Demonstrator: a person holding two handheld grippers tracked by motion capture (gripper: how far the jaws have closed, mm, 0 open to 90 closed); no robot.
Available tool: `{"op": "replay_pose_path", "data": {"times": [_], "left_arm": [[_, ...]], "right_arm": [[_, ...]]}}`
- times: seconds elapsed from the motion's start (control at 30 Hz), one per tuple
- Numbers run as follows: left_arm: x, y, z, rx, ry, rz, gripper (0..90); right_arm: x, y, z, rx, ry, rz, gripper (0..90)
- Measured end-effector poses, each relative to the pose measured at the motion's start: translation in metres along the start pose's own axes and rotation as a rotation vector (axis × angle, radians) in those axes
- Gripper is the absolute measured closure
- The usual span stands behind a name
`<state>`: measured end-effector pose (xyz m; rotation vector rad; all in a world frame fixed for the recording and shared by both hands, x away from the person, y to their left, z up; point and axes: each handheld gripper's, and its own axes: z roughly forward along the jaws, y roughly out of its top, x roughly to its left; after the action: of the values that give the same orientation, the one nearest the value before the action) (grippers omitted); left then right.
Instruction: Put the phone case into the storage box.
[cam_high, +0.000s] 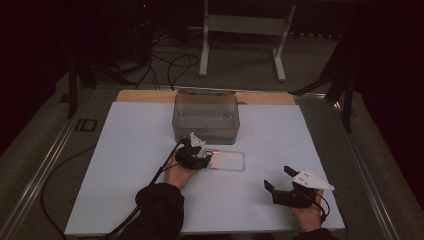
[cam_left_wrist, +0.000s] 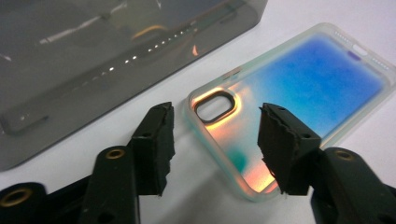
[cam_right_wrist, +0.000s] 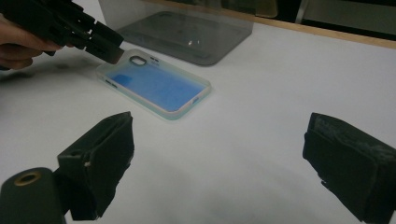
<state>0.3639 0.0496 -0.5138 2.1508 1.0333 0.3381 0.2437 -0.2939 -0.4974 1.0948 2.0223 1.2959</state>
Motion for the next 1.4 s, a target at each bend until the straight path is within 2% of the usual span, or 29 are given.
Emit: {"op": "replay_pose_path", "data": {"times": [0.27,0.3,0.47,0.6,0.8,0.93,1.1,1.4], "left_arm": [[0.001,-0.002,0.003,0.040,-0.003,-0.007,59.4],[0.001,-0.002,0.004,0.053,0.008,-0.002,60.8],[0.001,-0.003,0.004,0.055,-0.007,-0.019,69.0],[0.002,-0.001,0.004,0.065,0.004,-0.046,76.7],[0.004,0.000,0.004,0.064,0.044,-0.044,87.2],[0.004,-0.001,0.004,0.053,0.050,-0.037,88.5],[0.006,-0.003,0.003,0.040,0.044,-0.051,88.6],[0.010,-0.001,-0.013,-0.031,0.057,-0.055,88.9]], "right_arm": [[0.000,0.000,0.000,-0.001,0.001,0.001,8.7],[0.000,0.000,0.000,0.000,0.001,0.001,8.7],[0.000,0.000,0.000,-0.001,0.002,0.001,8.7],[0.000,0.000,0.000,0.000,0.001,0.001,8.7],[0.000,0.000,0.000,0.000,0.001,0.002,8.7],[0.000,0.000,0.000,0.000,0.003,0.002,8.8],[-0.001,0.000,0.000,0.000,0.003,0.004,8.7],[0.000,0.000,0.000,0.002,0.004,0.002,8.7]]}}
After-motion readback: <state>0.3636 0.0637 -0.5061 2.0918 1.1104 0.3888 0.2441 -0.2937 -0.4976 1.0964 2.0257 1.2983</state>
